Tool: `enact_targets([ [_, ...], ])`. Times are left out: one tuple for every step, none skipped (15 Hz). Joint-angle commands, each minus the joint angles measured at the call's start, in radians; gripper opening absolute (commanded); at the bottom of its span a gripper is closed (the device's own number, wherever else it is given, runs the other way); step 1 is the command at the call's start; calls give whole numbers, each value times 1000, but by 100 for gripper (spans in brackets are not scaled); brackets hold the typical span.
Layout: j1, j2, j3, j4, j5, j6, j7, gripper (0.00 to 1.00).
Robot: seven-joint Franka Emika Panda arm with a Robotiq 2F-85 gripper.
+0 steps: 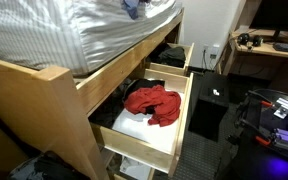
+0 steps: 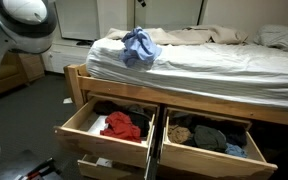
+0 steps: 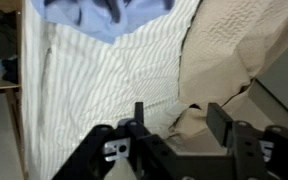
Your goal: Take the blue shirt out of the top left drawer and put it on the bed
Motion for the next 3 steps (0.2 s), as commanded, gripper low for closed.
enact_targets([
  [24,-19,-65,-11,-77,-118,55,96],
  [25,-22,-72,-13,-86,-143,60,100],
  [7,-3,-50,1,-59,-85,41,86],
])
